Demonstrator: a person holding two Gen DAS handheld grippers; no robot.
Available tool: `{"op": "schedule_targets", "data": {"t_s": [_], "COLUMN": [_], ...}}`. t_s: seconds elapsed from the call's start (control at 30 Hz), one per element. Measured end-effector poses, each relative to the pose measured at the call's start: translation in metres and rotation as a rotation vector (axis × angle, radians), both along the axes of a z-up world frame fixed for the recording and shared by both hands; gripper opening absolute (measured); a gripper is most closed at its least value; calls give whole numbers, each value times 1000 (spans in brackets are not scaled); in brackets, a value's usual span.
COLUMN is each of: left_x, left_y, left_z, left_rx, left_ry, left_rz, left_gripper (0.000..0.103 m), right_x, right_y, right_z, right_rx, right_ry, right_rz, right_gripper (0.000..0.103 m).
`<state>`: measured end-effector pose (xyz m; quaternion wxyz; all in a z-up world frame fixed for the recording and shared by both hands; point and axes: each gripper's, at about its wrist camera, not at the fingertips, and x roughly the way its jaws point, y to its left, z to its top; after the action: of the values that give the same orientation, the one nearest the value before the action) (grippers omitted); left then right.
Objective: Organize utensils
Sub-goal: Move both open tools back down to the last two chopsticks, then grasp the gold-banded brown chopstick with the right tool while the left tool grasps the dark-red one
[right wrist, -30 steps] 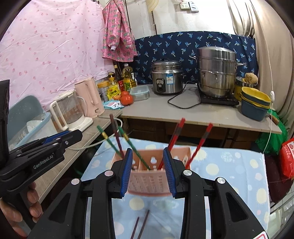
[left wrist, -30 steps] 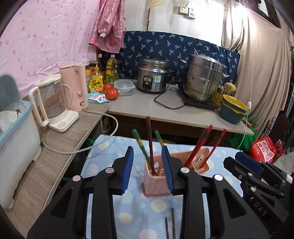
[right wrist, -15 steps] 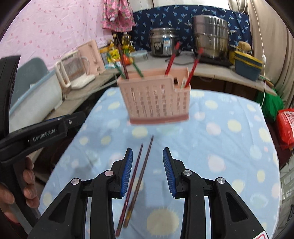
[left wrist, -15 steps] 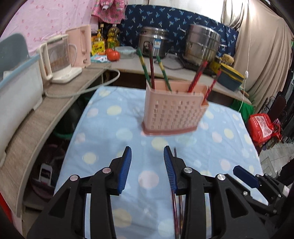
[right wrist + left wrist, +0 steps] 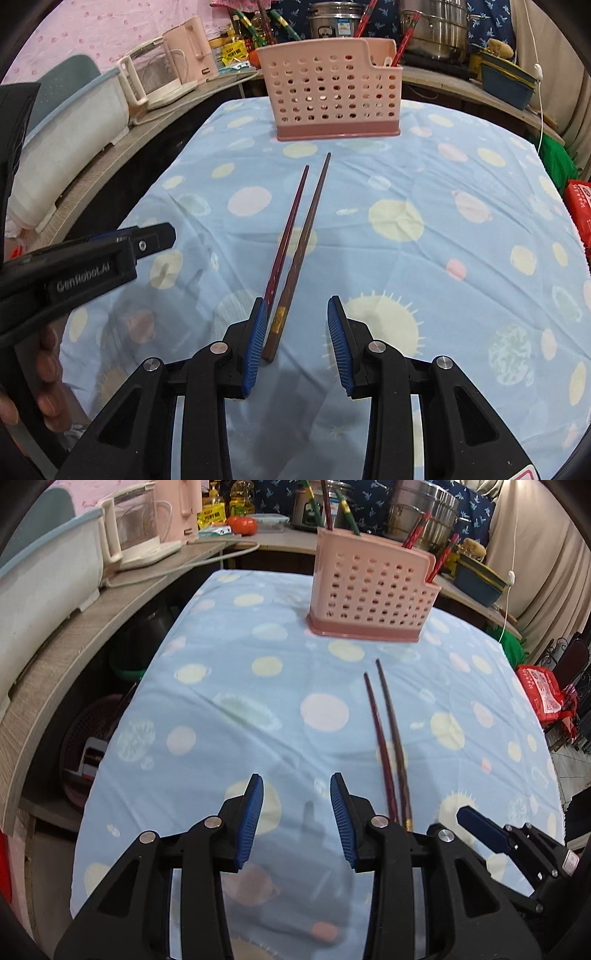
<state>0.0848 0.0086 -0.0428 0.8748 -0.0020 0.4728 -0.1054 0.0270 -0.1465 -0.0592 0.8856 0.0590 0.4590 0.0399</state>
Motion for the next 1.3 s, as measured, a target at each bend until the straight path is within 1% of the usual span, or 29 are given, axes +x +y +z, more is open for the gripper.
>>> {"op": "schedule_targets", "data": {"t_s": [0.27, 0.4, 0.57, 0.63, 0.8, 0.87, 0.93, 1.03, 1.2, 1.3], "left_x": [-12, -12, -12, -12, -12, -12, -13, -17, -26, -31], "left_y": [3, 2, 0, 0, -2, -4, -6, -10, -24, -35], "left_z": [-13, -16, -17, -18, -20, -20, -20, -19, -20, -22], "left_rx": [13, 16, 20, 21, 22, 24, 23, 18, -16, -20], "left_ry": [36, 43, 45, 47, 53, 54, 53, 53, 75, 85], "left_rz": [-3, -1, -6, -7, -9, -13, -16, -28, -69, -99], "left_gripper": [36, 36, 36, 37, 37, 38, 43, 46, 51, 53], "right_x": [2, 2, 3, 3, 3, 4, 3, 2, -3, -7], "right_y": [8, 10, 8, 6, 0, -2, -4, -10, -24, -33], "right_z": [-15, -19, -23, -26, -27, -27, -26, -24, -17, -14], "right_rx": [-15, -22, -27, -38, -31, -34, -37, -31, -15, -6], "right_ry": [32, 42, 50, 54, 56, 57, 56, 52, 39, 33], "right_rz": [17, 22, 19, 16, 2, 3, 0, -14, -42, -60], "right_gripper": [31, 24, 22, 16, 9, 7, 7, 7, 7, 7]}}
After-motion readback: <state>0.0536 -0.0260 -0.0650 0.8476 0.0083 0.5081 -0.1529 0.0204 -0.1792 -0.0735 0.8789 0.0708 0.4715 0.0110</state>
